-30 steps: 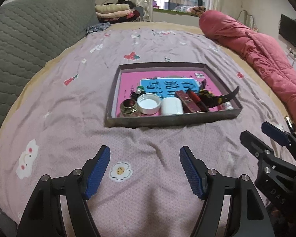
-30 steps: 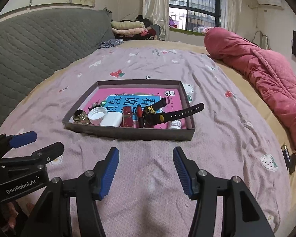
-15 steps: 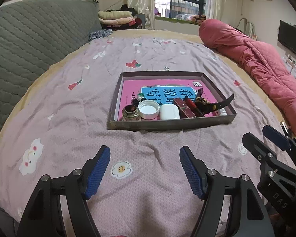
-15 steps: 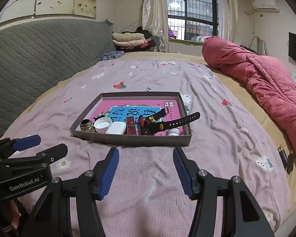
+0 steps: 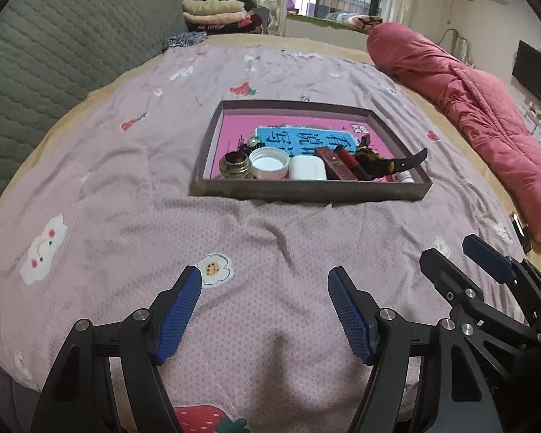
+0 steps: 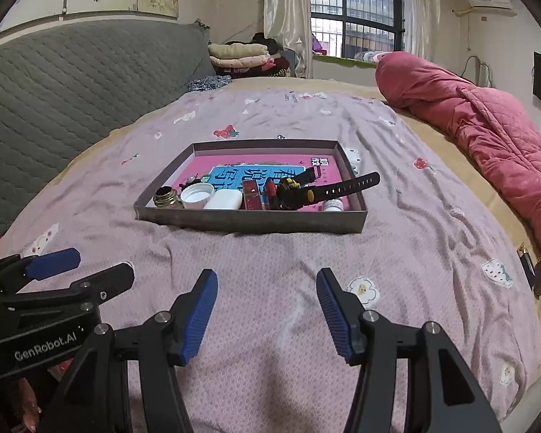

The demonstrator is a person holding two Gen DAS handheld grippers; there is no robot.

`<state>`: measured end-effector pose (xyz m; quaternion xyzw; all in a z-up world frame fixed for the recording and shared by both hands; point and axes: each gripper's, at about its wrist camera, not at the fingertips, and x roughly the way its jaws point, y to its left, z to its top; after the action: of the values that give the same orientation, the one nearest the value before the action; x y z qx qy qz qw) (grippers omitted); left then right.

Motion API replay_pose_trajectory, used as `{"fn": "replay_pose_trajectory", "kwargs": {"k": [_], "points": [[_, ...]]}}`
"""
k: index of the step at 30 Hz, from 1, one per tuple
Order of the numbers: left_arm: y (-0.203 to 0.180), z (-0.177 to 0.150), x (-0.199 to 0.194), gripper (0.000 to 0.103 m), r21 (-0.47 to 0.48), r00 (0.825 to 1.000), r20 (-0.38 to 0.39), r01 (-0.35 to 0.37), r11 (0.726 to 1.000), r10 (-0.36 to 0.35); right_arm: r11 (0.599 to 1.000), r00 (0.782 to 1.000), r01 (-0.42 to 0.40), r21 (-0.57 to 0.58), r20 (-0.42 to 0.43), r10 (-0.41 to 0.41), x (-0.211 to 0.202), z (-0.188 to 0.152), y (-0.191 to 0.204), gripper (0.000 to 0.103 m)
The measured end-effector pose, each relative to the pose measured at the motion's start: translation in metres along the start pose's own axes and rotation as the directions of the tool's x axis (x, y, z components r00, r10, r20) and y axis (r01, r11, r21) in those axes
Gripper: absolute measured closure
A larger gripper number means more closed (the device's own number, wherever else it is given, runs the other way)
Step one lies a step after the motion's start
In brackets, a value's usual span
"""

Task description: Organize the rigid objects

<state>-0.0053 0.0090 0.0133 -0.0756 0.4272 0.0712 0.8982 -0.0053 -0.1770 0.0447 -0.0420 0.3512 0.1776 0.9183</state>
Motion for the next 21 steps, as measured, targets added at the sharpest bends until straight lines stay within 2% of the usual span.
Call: {"fn": "replay_pose_trajectory", "kwargs": {"k": [9,21], "points": [[-0.004,-0.008,0.018,0.029,0.027,0.999,-0.034,0.011,1.000,-0.010,1.000,1.000,0.005,0.002,-0.023,-0.005,0.011,-0.009,-0.003,0.046],[-0.007,-0.015,0.032,0.029,0.069,0.999,-0.002,-0.049,0.996,0.050,1.000,0.999,0.011,0.013,-0.044,-0.011,0.026,-0.024,-0.014,0.046]]}}
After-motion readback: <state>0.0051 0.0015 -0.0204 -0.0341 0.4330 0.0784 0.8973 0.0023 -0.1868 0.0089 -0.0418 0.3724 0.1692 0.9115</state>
